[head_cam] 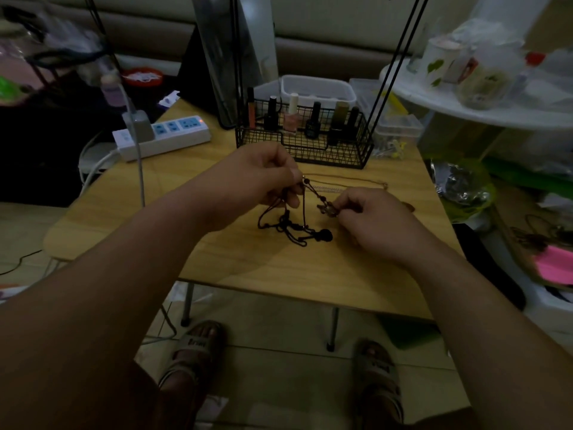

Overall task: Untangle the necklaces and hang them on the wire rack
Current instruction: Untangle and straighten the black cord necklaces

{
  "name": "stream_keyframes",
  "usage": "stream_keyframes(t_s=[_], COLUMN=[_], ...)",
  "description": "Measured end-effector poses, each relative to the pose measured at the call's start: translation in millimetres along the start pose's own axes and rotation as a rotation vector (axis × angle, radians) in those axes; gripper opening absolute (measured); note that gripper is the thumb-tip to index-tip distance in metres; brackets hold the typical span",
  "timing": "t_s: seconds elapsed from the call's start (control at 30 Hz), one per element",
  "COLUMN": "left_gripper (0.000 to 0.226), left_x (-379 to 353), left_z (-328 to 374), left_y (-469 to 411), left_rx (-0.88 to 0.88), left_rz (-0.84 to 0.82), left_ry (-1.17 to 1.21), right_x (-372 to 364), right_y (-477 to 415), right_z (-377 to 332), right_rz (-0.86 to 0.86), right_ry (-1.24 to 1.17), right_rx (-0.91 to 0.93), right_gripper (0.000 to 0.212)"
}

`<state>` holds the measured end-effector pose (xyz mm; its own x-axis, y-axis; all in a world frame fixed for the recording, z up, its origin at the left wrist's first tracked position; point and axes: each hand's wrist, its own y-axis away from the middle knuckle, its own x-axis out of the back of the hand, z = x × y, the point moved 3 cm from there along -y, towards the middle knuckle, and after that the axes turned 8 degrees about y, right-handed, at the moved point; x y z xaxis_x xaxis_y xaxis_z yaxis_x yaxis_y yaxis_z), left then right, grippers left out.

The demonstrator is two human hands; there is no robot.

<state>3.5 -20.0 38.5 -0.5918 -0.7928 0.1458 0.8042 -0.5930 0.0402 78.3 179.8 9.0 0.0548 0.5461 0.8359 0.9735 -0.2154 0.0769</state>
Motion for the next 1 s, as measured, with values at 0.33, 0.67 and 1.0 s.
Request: stream_keyframes(t_s=[0.33, 0.67, 1.0], left_gripper=[0.012, 0.012, 0.008], left_x=[-2, 5, 12], left_z=[16, 22, 1], left_y=[-3, -14, -9], left_rx=[-0.129, -0.162, 0.079], left_rz=[-0.1, -0.047, 0.132], left_ry=[0.438, 0.856, 0.412], right_x=[-1, -17, 23], right_y=[0, 6, 12], right_z=[-9, -27, -3], right_rz=[-0.04, -0.121, 0.012], right_ry=[-0.099, 0.04, -0.934], right_rx=[0.047, 0.211, -0.09], right_gripper=[0.038, 0.021, 0.031])
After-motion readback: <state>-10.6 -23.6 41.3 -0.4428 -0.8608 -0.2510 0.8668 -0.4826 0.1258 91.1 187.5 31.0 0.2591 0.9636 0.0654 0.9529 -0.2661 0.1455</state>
